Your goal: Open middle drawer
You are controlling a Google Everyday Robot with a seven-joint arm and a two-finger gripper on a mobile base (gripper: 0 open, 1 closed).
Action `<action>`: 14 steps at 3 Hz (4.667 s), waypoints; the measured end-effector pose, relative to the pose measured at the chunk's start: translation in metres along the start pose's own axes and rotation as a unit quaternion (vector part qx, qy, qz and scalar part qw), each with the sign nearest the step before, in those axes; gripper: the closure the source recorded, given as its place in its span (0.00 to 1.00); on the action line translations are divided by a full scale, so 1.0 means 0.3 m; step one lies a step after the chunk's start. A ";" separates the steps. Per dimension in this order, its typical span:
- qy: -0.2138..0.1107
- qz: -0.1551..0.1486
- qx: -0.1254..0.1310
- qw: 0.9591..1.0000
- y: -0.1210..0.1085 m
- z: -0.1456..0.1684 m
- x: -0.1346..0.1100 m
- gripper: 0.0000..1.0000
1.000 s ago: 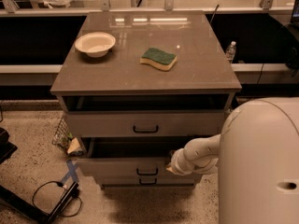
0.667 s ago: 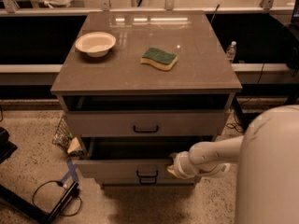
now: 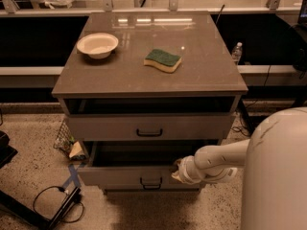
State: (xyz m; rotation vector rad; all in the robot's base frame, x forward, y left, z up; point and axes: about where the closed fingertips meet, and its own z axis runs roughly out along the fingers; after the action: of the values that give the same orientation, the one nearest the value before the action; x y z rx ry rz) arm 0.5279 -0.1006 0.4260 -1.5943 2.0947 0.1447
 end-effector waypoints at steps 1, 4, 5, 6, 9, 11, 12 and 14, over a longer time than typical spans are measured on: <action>0.000 0.001 -0.011 1.000 0.019 -0.004 0.005 1.00; 0.000 0.003 -0.014 1.000 0.028 -0.009 0.007 1.00; 0.000 0.003 -0.014 1.000 0.028 -0.010 0.007 1.00; -0.002 0.007 -0.033 0.999 0.088 -0.018 0.031 1.00; -0.002 0.007 -0.034 0.999 0.084 -0.040 0.019 1.00; -0.008 0.010 -0.055 0.998 0.143 -0.060 0.032 1.00; -0.009 0.010 -0.057 0.998 0.151 -0.060 0.034 1.00; -0.009 0.010 -0.057 0.998 0.151 -0.062 0.033 1.00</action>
Offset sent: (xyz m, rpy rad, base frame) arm -0.1879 -0.0185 -0.0547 0.1040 0.4369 0.0745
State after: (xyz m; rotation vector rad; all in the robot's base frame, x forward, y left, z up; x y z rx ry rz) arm 0.4780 -0.1023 0.4282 -1.6318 2.1227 0.2904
